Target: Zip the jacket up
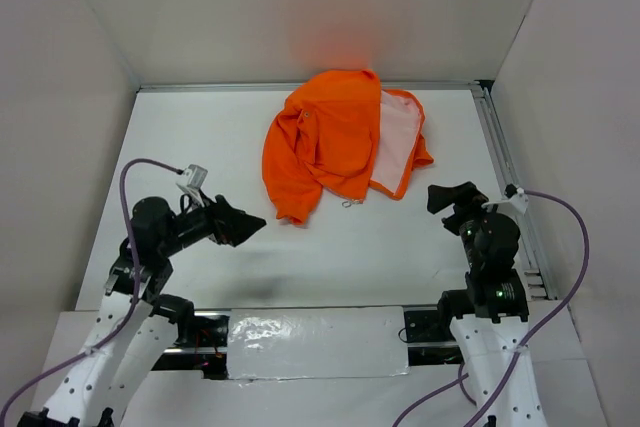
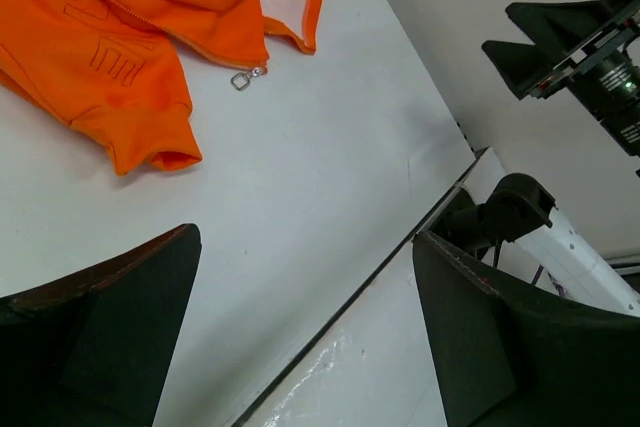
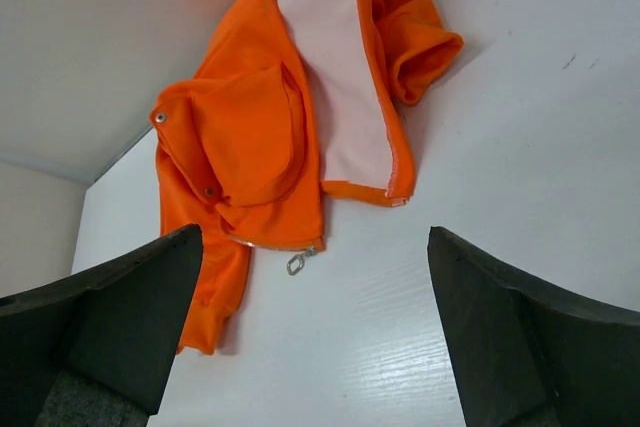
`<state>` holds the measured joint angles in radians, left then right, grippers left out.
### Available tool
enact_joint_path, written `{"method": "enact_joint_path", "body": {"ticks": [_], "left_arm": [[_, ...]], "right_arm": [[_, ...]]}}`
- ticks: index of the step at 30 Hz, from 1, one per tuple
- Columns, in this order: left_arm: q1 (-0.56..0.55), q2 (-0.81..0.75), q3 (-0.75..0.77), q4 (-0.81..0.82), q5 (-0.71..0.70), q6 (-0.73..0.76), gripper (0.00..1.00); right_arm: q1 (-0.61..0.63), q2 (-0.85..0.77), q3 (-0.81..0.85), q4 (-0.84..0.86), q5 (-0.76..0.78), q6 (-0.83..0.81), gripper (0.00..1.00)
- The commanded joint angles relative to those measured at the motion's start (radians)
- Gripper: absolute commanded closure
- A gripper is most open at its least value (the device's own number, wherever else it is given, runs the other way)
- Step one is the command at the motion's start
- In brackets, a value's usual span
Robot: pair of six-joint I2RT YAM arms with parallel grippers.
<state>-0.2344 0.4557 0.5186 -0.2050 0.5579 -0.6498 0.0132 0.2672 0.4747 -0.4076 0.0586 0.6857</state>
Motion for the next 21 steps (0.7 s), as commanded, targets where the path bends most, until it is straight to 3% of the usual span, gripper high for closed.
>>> {"method": "enact_joint_path", "body": {"ticks": [1,6,12,16,21], "left_arm": [[-0.005,0.099,0.067,0.010,0.057,0.058,0.01],[-0.016,0.228,0.044,0.132,0.161,0.022,0.01],[-0.149,0.504,0.176,0.145,0.073,0.009,0.01],[-0.269,0.816,0.366,0.078,-0.102,0.015,0.01],[-0.373,1.182,0.745,-0.131,-0.234,0.039,0.01]], "right_arm": [[0.004,0.046,0.070,0.015,-0.005,-0.018,0.00],[0.004,0.199,0.106,-0.005,0.050,0.037,0.00],[0.007,0.512,0.283,-0.092,0.072,-0.032,0.00],[0.010,0.688,0.334,-0.050,0.061,-0.067,0.11],[0.022,0.911,0.389,0.029,0.050,-0.118,0.02]]}}
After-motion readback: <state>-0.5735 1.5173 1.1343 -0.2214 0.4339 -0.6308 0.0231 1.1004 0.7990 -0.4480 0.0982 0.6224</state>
